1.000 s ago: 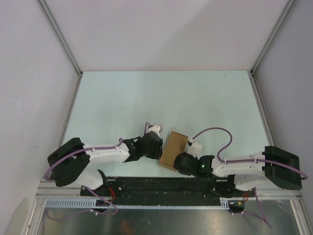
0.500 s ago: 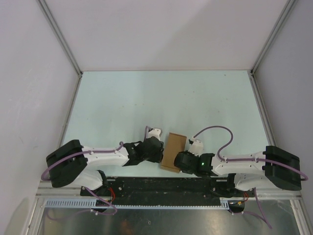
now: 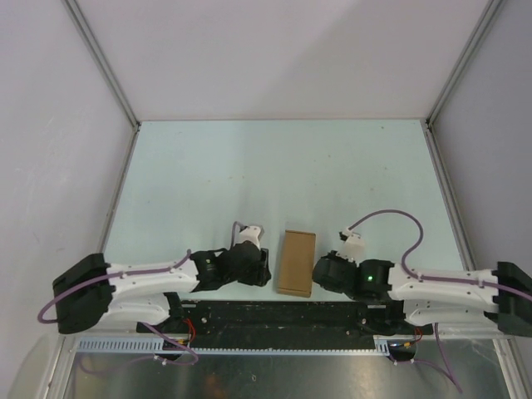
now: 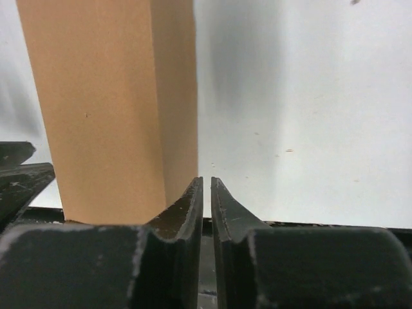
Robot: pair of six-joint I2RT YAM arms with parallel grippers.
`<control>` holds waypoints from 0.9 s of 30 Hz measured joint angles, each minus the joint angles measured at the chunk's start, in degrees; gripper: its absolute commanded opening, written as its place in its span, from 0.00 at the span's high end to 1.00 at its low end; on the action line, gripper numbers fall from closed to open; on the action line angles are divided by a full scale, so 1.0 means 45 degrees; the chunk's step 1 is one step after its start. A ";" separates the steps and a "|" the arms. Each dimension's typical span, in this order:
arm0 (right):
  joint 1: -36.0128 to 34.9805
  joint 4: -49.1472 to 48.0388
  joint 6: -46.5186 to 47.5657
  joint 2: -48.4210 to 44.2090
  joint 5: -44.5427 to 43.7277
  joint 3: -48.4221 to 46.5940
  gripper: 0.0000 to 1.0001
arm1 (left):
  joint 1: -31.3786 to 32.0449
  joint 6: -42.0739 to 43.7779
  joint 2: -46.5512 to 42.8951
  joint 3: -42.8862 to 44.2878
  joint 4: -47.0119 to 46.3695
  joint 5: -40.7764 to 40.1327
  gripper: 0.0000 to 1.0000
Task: Fold the paper box
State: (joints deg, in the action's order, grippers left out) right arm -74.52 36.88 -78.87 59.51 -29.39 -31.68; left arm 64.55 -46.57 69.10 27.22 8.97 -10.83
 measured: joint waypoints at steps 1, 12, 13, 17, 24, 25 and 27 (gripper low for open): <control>0.0000 0.0393 -0.0053 -0.0457 -0.0121 -0.0005 0.80 | 0.0000 -0.0044 -0.0384 -0.0005 0.0384 -0.0136 0.40; 0.0627 0.2302 0.1273 -0.4226 -0.1185 -0.0019 0.52 | -0.0005 -0.0083 -0.4308 0.0903 0.3487 -0.2346 0.23; 0.0695 0.2166 0.1700 -0.4546 -0.1195 -0.0019 0.50 | -0.0005 0.0015 -0.4857 0.0928 0.3599 -0.2565 0.11; 0.0865 0.1559 0.3196 -0.5595 -0.1375 -0.0019 0.34 | -0.0005 0.0495 -0.7009 0.0991 0.4075 -0.3303 0.00; 0.2093 0.1083 0.4682 -0.6887 -0.1792 -0.0024 0.23 | -0.0039 0.0835 -0.8772 0.1311 0.5139 -0.4682 0.00; 0.2477 0.1025 0.4915 -0.6892 -0.1749 -0.0024 0.23 | -0.0126 0.0855 -0.8791 0.1379 0.5289 -0.4857 0.00; 0.3823 0.0811 0.5508 -0.6785 -0.1287 -0.0053 0.22 | -0.0709 0.1035 -0.8723 0.1559 0.5576 -0.4872 0.00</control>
State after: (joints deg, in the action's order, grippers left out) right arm -57.32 40.53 -54.08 28.97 -35.18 -31.92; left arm 61.36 -41.91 29.85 34.24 34.06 -32.75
